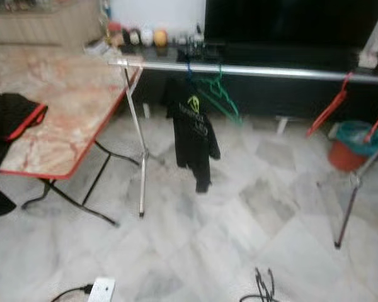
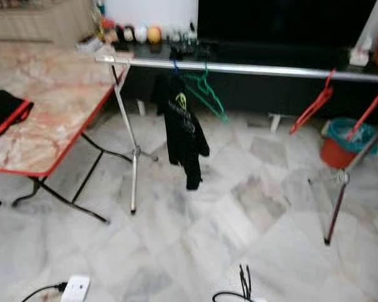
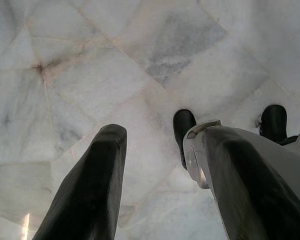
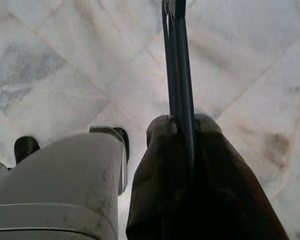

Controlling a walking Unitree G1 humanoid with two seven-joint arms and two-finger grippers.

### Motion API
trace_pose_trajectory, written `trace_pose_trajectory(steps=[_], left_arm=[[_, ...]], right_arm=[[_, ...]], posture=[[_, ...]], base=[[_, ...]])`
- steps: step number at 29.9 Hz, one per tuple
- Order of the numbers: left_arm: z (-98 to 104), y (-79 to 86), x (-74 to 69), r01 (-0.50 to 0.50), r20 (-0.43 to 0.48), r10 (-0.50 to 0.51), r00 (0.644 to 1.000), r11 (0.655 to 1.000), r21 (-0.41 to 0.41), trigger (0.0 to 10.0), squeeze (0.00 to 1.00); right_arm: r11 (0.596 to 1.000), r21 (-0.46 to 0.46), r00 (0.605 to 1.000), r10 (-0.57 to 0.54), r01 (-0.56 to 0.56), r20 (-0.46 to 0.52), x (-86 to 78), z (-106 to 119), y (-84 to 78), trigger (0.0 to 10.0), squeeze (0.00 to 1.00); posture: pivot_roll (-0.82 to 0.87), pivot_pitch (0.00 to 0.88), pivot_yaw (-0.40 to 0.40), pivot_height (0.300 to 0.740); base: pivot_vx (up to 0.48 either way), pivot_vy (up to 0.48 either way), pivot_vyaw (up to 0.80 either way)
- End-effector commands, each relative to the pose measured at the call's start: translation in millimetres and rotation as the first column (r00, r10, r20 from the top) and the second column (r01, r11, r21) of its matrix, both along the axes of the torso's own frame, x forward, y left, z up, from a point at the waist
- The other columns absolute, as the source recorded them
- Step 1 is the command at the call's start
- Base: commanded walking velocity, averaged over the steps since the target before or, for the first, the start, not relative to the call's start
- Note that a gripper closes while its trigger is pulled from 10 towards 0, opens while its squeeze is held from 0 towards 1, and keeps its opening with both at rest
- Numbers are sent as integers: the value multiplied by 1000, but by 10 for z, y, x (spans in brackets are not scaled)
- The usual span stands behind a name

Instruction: Hang hanger

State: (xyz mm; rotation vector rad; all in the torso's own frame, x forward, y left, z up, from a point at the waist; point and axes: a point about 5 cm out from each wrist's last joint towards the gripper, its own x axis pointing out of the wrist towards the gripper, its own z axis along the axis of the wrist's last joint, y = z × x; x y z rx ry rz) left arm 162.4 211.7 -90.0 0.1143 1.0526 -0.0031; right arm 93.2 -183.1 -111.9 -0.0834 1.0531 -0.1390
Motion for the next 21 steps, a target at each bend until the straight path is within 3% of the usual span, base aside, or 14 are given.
trace_pose_trajectory(steps=[1, 9, 21], left_arm=[[4, 53, -14, 6, -5, -6, 1000, 1000, 20, 10000, 0], [-1, 43, -21, 3, -6, -3, 1000, 1000, 15, 10000, 0], [-1, 43, -22, 6, -6, -6, 1000, 1000, 13, 10000, 0]], right_arm=[[1000, 29, 999, 6, -5, -54, -135, -47, 110, 10000, 0], [998, 29, 997, 58, -56, -50, -117, -42, 110, 10000, 0], [1000, 29, 998, 7, -5, -59, -139, -48, 104, 10000, 0]], posture=[[-40, 0, 11, 740], [-42, 0, 9, 740], [-40, 0, 7, 740]], base=[[292, 0, 0], [297, 0, 120], [315, 0, 15]])
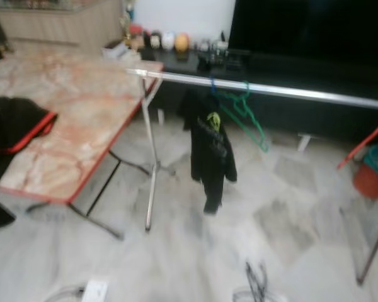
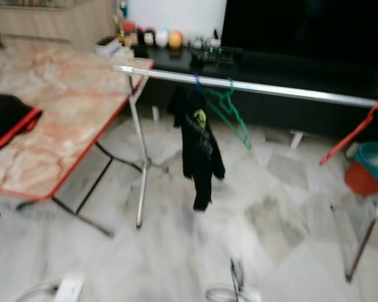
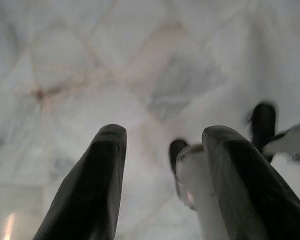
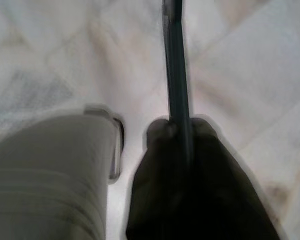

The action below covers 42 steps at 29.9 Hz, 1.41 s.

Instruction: Hang hanger

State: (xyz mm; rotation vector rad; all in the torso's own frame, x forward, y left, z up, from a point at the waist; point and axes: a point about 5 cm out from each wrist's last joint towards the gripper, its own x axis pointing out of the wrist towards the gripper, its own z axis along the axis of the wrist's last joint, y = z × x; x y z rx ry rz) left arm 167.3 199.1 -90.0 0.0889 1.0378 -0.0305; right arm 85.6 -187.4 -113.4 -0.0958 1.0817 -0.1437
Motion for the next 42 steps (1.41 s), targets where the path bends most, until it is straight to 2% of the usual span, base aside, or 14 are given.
trace_pose_trajectory(steps=[1, 12, 22, 39, 42], left_arm=[[-1, 170, -71, -4, -20, 5, 1000, 999, 48, 10000, 0], [-5, 158, -75, 7, -24, -6, 1000, 999, 48, 10000, 0], [-8, 160, -85, 24, -29, -23, 999, 998, 55, 10000, 0], [-1, 169, -72, 23, -26, -21, 999, 998, 61, 10000, 0], [3, 170, -62, 18, -21, -17, 1000, 998, 63, 10000, 0]], right_arm=[[999, 42, 1000, 4, -3, -30, -65, -33, 149, 10000, 0], [999, 31, 999, 16, -15, -40, -69, -36, 149, 10000, 0], [999, 32, 999, 18, -16, -40, -80, -38, 161, 10000, 0], [1000, 19, 999, 0, 1, -34, -69, -35, 158, 10000, 0], [1000, 15, 1000, -12, 12, -28, -60, -31, 153, 10000, 0]], posture=[[-39, 0, 7, 740], [-37, 0, 5, 740], [-37, 0, 7, 740], [-49, 0, 17, 740], [-52, 0, 17, 740]], base=[[319, 0, -800], [320, 0, -145], [325, 0, -726], [327, 0, 0], [0, 0, 0]])
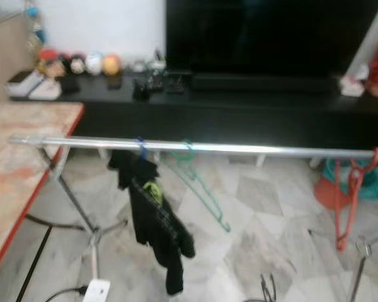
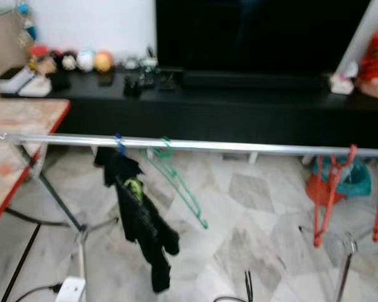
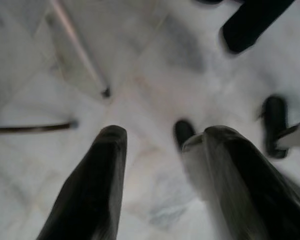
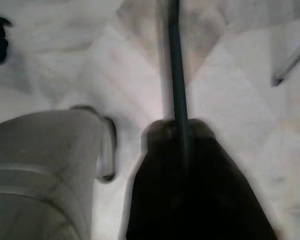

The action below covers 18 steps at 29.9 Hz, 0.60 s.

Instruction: Hang hanger

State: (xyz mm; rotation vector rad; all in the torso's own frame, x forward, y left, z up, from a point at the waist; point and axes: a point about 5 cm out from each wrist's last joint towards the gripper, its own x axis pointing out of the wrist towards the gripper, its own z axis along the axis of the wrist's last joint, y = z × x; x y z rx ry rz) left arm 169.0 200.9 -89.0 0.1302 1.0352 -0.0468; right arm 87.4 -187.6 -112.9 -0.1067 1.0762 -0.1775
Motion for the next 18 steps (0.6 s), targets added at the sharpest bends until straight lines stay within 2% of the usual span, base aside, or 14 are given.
trace_pose_trajectory(steps=[1, 6, 18], left_arm=[[-7, 150, -78, -18, -21, 18, 1000, 999, 37, 10000, 0], [-6, 141, -69, -21, -18, 21, 1000, 999, 36, 10000, 0], [2, 142, -51, -18, -15, 19, 1000, 999, 45, 10000, 0]], right_arm=[[999, 39, 1000, 10, -9, -29, -72, -34, 152, 10000, 0], [1000, 23, 1000, -16, 16, -1, -57, -21, 135, 10000, 0], [998, -37, 982, -42, 50, 185, 61, 80, 106, 10000, 0]], posture=[[-53, 0, 17, 740], [-54, 0, 15, 740], [-87, 0, 31, 740]], base=[[0, 0, 0], [0, 0, 0], [0, 0, 0]])
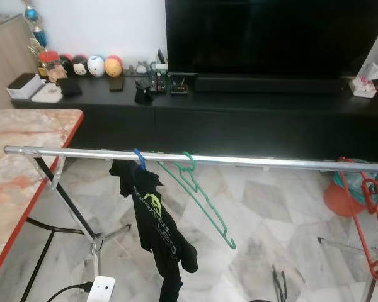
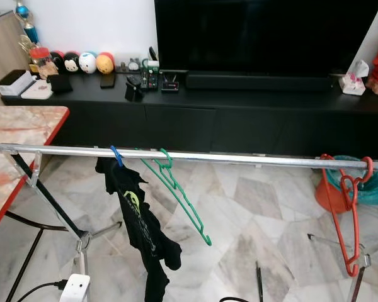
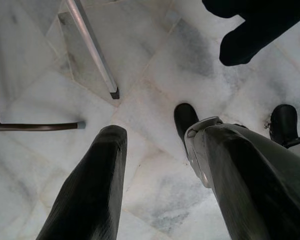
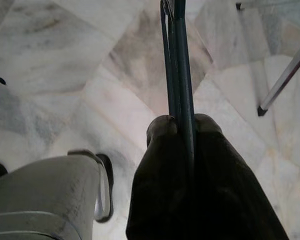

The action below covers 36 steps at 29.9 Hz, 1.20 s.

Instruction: Hang hanger

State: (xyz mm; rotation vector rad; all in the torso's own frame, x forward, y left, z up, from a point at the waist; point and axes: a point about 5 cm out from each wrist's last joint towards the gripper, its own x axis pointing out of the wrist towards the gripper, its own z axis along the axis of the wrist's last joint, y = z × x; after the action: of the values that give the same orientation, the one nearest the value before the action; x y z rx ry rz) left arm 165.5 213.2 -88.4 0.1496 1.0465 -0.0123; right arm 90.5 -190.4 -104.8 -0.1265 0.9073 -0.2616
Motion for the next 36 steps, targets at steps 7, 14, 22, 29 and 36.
trace_pose_trajectory(steps=[7, 14, 22, 29, 36], left_arm=[[7, 33, 4, 10, -3, -10, 1000, 1000, 24, 10000, 0], [16, 43, 19, 8, 1, -8, 1000, 1000, 28, 10000, 0], [21, 71, 18, 9, 3, -10, 1000, 999, 40, 10000, 0], [24, 95, 13, 12, 4, -12, 1000, 999, 51, 10000, 0], [30, 102, 23, 18, 5, -19, 1000, 998, 56, 10000, 0]], right_arm=[[996, -85, 932, 26, 5, 362, 1236, 618, -432, 10000, 0], [998, -56, 924, 18, 4, 381, 1245, 627, -438, 10000, 0], [994, -110, 886, 69, -20, 459, 1249, 714, -474, 10000, 0], [990, -143, 812, 90, -8, 577, 1214, 840, -463, 10000, 0], [987, -159, 765, 90, 17, 637, 1294, 967, -505, 10000, 0]], posture=[[-94, 0, 38, 740], [-81, 0, 34, 740], [-78, 0, 33, 740], [-86, 0, 38, 740], [-96, 0, 45, 740]], base=[[0, 0, 0], [0, 0, 0], [0, 0, 0], [0, 0, 0], [0, 0, 0]])
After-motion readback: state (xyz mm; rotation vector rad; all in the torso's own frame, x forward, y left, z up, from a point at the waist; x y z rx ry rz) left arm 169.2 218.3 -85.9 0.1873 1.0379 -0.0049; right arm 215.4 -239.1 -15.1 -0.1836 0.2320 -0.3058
